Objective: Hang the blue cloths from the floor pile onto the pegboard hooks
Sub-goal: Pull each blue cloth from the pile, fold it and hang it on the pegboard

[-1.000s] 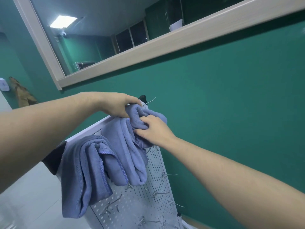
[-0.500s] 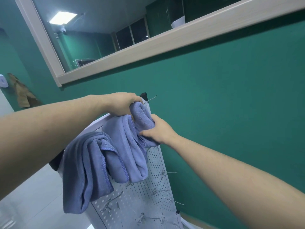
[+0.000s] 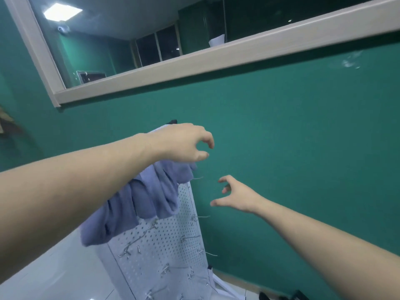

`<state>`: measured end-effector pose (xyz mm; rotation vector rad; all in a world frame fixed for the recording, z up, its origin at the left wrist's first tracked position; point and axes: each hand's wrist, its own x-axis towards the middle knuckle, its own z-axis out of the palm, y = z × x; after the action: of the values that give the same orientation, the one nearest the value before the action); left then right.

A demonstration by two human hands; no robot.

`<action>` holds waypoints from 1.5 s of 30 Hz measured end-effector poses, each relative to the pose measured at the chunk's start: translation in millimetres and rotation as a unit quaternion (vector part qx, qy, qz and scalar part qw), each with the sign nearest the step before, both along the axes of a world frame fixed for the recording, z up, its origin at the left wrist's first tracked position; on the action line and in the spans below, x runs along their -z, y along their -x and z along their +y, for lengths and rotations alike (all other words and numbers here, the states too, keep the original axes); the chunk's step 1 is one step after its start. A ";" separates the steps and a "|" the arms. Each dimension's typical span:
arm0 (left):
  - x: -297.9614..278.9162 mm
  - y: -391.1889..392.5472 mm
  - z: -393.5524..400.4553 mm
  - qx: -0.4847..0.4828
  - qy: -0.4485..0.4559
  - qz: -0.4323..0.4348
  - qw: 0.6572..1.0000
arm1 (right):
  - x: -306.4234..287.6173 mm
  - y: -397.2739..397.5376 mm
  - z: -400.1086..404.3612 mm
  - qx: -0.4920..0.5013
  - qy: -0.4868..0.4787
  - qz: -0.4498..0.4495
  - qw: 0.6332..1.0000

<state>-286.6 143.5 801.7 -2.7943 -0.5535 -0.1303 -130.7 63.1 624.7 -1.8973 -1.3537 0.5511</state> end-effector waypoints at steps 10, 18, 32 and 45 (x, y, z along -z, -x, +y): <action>151.5 -77.7 -86.3 0.047 0.099 0.148 0.983 | 62.9 -60.9 -135.5 0.121 0.055 0.021 0.991; 297.7 -148.7 -99.9 0.033 0.229 0.149 0.962 | 164.8 -126.4 -195.1 0.166 0.130 0.045 0.976; 627.3 -226.9 -111.1 -0.059 0.476 0.171 0.861 | 471.9 -201.0 -214.8 0.194 0.320 0.118 0.920; 781.0 -276.2 -134.3 -0.155 0.609 0.186 0.756 | 645.0 -202.1 -193.0 0.282 0.361 0.220 0.861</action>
<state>-10.4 9.1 20.7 -3.6019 -1.3324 1.2848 71.4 -130.0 -20.3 -2.3969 -0.2405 1.1977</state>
